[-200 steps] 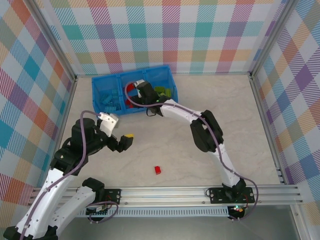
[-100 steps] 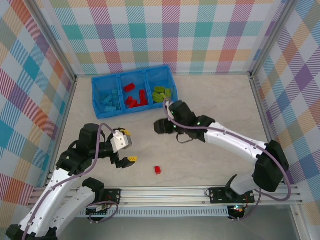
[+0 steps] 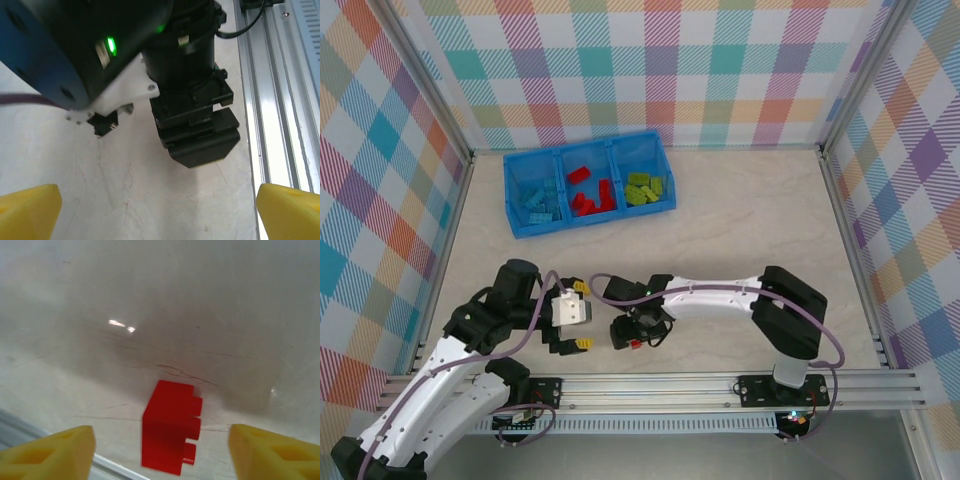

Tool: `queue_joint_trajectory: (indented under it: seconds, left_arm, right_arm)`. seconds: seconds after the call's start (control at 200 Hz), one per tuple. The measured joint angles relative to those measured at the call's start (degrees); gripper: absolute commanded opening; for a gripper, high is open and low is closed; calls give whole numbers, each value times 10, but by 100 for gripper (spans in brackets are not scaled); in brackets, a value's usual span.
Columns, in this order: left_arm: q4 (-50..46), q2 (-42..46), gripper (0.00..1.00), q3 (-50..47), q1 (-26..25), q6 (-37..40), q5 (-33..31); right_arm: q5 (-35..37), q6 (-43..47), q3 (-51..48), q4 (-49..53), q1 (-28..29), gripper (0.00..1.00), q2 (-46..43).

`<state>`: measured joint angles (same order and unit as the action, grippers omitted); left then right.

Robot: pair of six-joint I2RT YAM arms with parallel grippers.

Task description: Sort the legos into containers by color

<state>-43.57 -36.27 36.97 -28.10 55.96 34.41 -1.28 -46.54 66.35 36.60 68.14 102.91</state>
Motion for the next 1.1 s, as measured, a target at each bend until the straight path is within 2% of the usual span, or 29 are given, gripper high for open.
queue_joint_trajectory:
  seconds: [0.215, 0.29, 0.49, 0.665, 0.85, 0.99, 1.1]
  left_arm:
    - [-4, 4, 100, -2, 0, 25, -6]
    - [-4, 4, 100, -5, 0, 32, -5]
    - [10, 7, 100, -17, 0, 32, 2]
    - [96, 20, 100, -38, 0, -60, -6]
    - [202, 29, 100, -49, 6, -203, -103]
    - [264, 28, 100, -50, 35, -309, -205]
    - [274, 14, 100, -39, 66, -380, -279]
  right_arm:
    - [12, -10, 0, 0, 0, 24, 14]
    - [18, -7, -2, -7, 0, 18, 8]
    - [36, 15, -22, -40, -29, 14, -39]
    - [53, 83, 20, -102, -122, 13, -65]
    - [56, 142, 152, -185, -201, 13, -7]
    - [62, 177, 276, -222, -222, 14, 86]
    - [71, 202, 384, -235, -226, 16, 183]
